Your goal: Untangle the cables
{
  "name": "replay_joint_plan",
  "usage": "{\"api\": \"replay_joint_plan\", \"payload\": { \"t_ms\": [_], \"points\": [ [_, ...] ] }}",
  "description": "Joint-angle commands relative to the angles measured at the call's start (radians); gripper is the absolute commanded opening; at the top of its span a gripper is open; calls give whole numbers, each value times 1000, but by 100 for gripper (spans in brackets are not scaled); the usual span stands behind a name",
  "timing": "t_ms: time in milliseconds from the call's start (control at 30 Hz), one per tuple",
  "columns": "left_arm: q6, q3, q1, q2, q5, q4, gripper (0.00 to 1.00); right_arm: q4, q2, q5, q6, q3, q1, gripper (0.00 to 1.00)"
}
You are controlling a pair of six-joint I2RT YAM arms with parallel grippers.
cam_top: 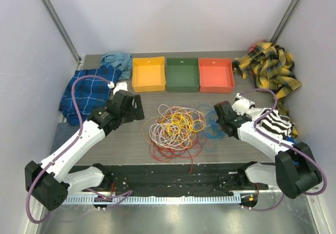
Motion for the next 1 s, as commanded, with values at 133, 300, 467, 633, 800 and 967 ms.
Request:
{"api": "replay_joint_plan", "payload": {
  "t_ms": [133, 300, 467, 633, 800, 967],
  "points": [
    [-5, 5, 3, 8, 23, 7, 100, 29, 51, 16, 23, -7, -24, 54],
    [-7, 3, 4, 5, 16, 3, 100, 50, 107, -16, 11, -12, -73, 50],
    [-9, 5, 4, 8, 13, 1, 100, 59, 110, -26, 2, -7, -91, 27],
    [-9, 5, 3, 3, 8, 0, 100, 47, 30, -47, -7, -10, -88, 1],
    [-13, 6, 3, -1, 17, 4, 100, -3, -218, -62, -38, 88, -6, 1],
    [-24, 6, 3, -17, 28, 12, 100, -54, -298, -4, -112, 296, 174, 1]
  ]
}}
